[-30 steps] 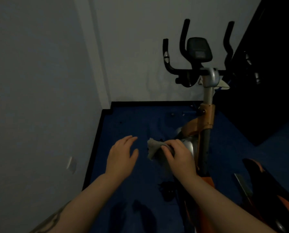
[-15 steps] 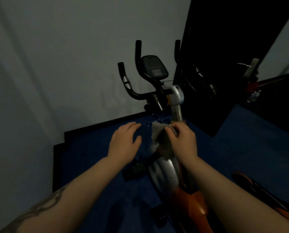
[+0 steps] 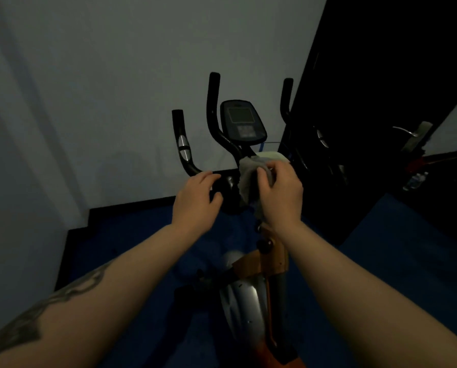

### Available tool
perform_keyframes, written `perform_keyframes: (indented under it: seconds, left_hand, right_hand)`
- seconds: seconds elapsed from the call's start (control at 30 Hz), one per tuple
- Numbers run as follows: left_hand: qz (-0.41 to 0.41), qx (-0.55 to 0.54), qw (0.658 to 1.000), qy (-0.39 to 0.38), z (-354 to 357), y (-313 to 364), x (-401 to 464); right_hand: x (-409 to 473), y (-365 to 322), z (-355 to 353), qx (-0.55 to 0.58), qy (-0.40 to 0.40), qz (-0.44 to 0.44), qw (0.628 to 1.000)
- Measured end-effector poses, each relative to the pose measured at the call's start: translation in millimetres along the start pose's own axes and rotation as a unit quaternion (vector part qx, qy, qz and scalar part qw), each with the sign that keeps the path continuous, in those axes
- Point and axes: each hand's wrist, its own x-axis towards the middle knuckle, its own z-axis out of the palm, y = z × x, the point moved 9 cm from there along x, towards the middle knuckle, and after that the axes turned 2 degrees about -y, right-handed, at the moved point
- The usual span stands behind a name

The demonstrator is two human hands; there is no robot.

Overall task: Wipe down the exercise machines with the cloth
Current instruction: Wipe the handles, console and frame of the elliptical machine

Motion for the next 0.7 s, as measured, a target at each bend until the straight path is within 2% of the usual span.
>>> perform_keyframes:
  seconds: [0.1, 0.2, 0.43, 0.57, 0.7]
  left_hand:
    - [-0.03, -0.004, 0.999, 0.026, 16.8, -3.4, 10.9]
    - [-0.065, -0.012, 0.997, 0.043, 32.2, -10.9, 12.9]
    - [-0.072, -0.035, 0.995, 0.06, 36.7, -30.2, 10.1]
    - [-0.051, -0.057, 0.996, 0.049, 43.4, -32.0, 9.8]
    - [-0.047, -0.095, 0.992, 0.071, 48.8, -36.9, 8.0]
  right_hand:
    - [1.3, 2.1, 32.3, -0.004, -0.038, -0.097, 0.995]
    - [-13.6, 15.9, 68.2, -0.031, -0.092, -0.153, 0.983]
    - [-42.0, 33.9, 83.9, -0.046, -0.112, -0.245, 0.962]
    - [-20.2, 37.9, 101.0, -0.036, -0.151, -0.219, 0.963]
    - [-27.0, 41.2, 102.5, -0.01, -0.123, -0.172, 0.977]
